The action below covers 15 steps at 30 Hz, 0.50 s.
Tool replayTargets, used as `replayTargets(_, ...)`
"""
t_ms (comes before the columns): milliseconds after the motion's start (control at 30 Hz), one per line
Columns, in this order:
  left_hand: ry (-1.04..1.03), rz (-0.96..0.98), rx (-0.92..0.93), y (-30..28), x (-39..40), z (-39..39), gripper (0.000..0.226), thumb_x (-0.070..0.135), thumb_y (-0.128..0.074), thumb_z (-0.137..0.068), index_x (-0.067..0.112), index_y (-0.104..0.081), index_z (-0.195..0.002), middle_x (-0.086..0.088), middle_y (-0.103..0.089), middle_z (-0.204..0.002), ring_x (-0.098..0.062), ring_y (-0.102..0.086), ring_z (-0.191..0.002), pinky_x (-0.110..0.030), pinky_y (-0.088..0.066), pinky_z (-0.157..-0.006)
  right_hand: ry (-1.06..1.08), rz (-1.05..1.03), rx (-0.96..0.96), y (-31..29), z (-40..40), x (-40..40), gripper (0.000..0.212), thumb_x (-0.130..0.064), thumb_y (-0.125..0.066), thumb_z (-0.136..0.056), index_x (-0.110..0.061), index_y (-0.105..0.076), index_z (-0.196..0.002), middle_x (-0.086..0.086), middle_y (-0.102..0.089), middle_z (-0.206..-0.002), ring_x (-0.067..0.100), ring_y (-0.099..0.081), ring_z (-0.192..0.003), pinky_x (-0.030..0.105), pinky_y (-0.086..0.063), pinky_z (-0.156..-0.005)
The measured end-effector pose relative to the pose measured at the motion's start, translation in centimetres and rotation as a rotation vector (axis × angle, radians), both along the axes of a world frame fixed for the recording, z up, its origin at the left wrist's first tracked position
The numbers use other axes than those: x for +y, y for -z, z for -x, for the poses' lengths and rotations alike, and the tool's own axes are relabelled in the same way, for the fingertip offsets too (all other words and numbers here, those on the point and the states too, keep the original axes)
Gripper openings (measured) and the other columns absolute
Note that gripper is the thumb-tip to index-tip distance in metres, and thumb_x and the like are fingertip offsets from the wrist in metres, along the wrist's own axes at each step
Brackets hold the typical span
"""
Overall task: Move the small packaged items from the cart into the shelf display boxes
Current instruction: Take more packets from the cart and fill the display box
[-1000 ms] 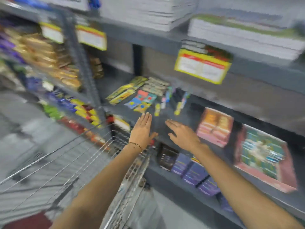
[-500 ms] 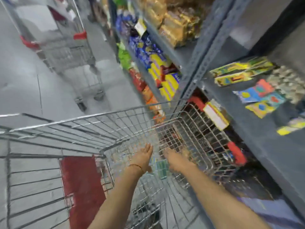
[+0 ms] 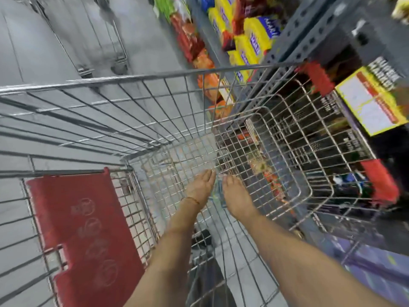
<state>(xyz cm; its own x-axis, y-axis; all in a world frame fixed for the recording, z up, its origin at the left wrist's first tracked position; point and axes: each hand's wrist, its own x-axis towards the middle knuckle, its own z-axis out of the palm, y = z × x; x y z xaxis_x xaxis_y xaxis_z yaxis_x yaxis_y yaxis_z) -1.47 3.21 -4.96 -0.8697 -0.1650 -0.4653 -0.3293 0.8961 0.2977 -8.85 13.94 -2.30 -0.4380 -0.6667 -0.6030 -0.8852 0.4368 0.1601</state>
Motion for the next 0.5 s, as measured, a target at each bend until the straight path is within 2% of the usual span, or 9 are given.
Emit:
replayTargets(67, -0.039, -0.049, 0.0, -0.9, -0.2, -0.4, 0.083, -0.004, -0.056, -0.083, 0.011, -0.002, -0.145, -0.011, -0.01, -0.157, -0.025, -0.008, -0.145, -0.034, -0.013, -0.117, -0.007, 0.005, 0.001, -1.2, 0.3, -0.2, 0.094, -0.039, -0.07, -0.081, 0.006, -0.016, -0.143, 0.022, -0.035, -0.142, 0.035, -0.035, -0.132, 0.043, -0.024, -0.119)
replayTargets(200, -0.098, -0.11, 0.007, -4.8, -1.0, -0.7, 0.087, 0.002, -0.064, -0.078, 0.009, -0.008, -0.144, -0.013, -0.017, -0.154, -0.026, -0.014, -0.143, -0.037, -0.024, -0.118, 0.103, 0.115, -0.039, -6.2, 1.5, -0.7, 0.096, -0.035, -0.076, -0.074, 0.003, -0.019, -0.142, 0.019, -0.041, -0.138, 0.034, -0.037, -0.129, 0.043, -0.024, -0.119)
replayTargets(333, -0.104, -0.138, 0.095, -12.4, -1.3, 0.5, 0.086, 0.007, -0.068, -0.071, 0.005, -0.019, -0.141, -0.014, -0.028, -0.144, -0.029, -0.031, -0.132, -0.036, -0.04, -0.106, 0.195, 0.222, -0.044, -14.1, 2.9, 0.0, 0.08, -0.031, -0.078, -0.071, -0.002, -0.034, -0.132, 0.016, -0.047, -0.13, 0.031, -0.043, -0.121, 0.039, -0.033, -0.11)
replayTargets(500, 0.028, -0.169, 0.254, -23.5, 1.2, 3.8, 0.075, 0.014, -0.067, -0.073, 0.009, -0.029, -0.137, -0.014, -0.036, -0.136, -0.031, -0.039, -0.124, -0.031, -0.036, -0.1, 0.331, 0.346, 0.047, -24.6, 4.1, 4.2, 0.073, -0.037, -0.076, -0.074, -0.005, -0.04, -0.129, 0.015, -0.046, -0.128, 0.03, -0.04, -0.121, 0.039, -0.037, -0.105)
